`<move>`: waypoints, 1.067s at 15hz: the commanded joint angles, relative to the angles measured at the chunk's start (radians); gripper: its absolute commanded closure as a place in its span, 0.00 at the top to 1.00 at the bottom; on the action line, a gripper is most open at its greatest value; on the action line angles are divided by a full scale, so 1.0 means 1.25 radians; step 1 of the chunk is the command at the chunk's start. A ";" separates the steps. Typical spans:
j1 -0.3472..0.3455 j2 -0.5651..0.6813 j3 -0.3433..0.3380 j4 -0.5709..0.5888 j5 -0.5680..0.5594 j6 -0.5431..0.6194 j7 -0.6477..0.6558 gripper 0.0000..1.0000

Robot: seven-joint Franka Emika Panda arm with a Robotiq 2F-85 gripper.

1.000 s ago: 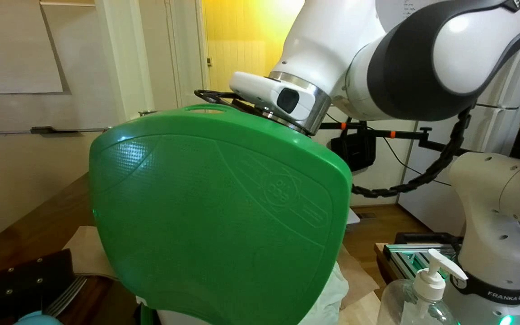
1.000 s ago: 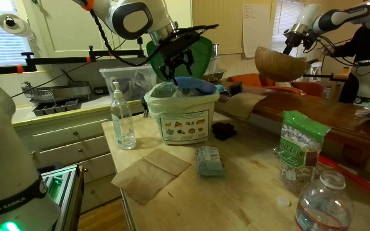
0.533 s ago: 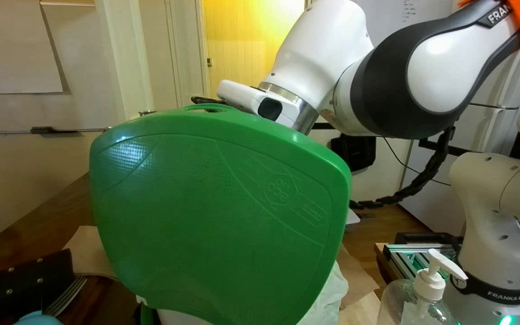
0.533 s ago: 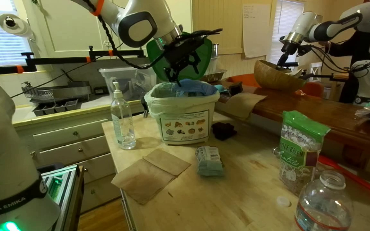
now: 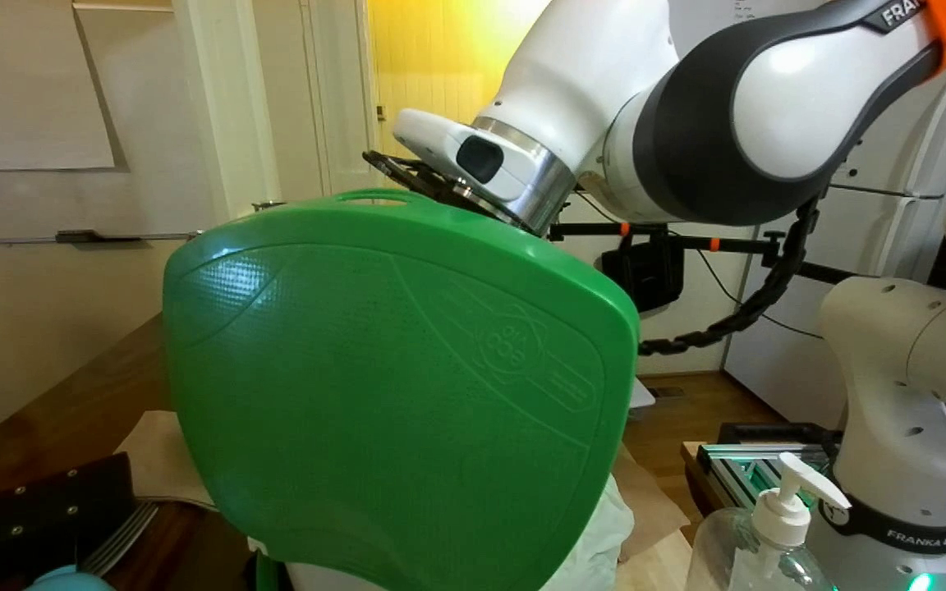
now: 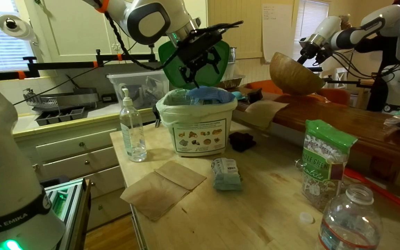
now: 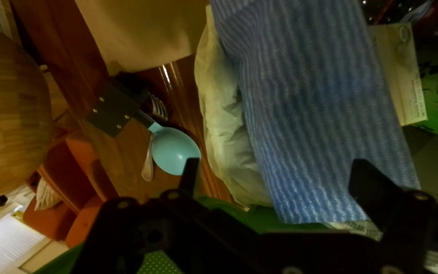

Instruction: Put the blue cloth and white box in the bin at the same time

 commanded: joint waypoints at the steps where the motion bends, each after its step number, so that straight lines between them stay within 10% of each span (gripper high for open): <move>1: -0.052 -0.051 0.024 -0.002 -0.093 -0.057 0.139 1.00; 16: -0.145 -0.195 -0.009 0.093 -0.205 -0.515 0.666 1.00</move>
